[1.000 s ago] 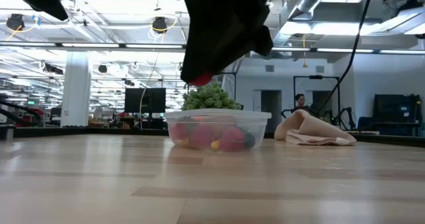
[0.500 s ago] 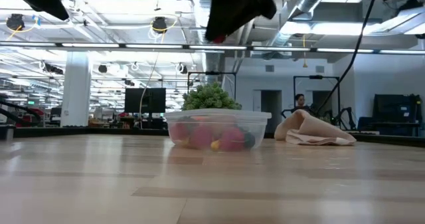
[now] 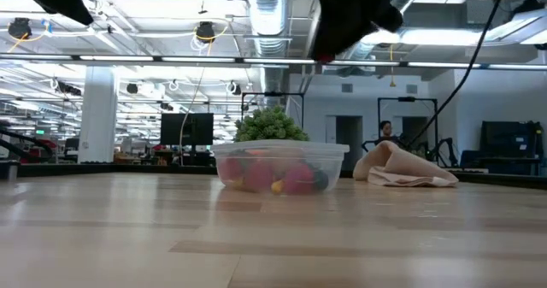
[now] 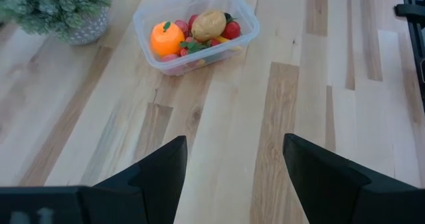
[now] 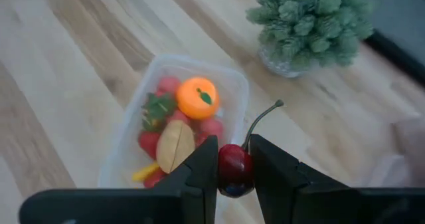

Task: Pick and placing Produce into tupperware
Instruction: Put the red cherry into the transparent container

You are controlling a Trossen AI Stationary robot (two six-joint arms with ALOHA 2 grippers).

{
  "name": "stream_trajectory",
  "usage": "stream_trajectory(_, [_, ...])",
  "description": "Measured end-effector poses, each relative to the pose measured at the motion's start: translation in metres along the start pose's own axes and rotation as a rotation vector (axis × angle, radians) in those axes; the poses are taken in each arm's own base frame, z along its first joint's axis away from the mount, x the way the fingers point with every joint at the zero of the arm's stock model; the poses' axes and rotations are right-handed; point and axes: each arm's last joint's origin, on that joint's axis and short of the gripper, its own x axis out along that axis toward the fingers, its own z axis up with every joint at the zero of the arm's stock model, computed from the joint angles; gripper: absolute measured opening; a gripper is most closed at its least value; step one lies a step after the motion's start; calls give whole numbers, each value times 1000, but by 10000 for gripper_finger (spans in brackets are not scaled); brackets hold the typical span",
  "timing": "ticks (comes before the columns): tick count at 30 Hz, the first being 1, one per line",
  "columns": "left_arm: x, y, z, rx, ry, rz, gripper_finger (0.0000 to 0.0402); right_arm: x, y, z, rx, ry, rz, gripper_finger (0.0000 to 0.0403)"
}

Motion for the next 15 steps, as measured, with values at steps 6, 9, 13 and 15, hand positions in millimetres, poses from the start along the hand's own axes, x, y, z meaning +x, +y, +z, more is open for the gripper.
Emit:
stream_trajectory(6, [0, 1, 0, 0, -18, 16, 240, 14, -11, -27, 167, -104, 108, 75])
stream_trajectory(9, [0, 1, 1, 0, -25, 23, 240, 21, -14, -38, 245, -169, 175, 75])
stream_trajectory(13, [0, 1, 1, 0, -36, 31, 240, 34, -20, -50, 338, -226, 265, 75])
stream_trajectory(15, [0, 1, 1, -1, -40, 33, 240, 41, -23, -53, 380, -248, 314, 75])
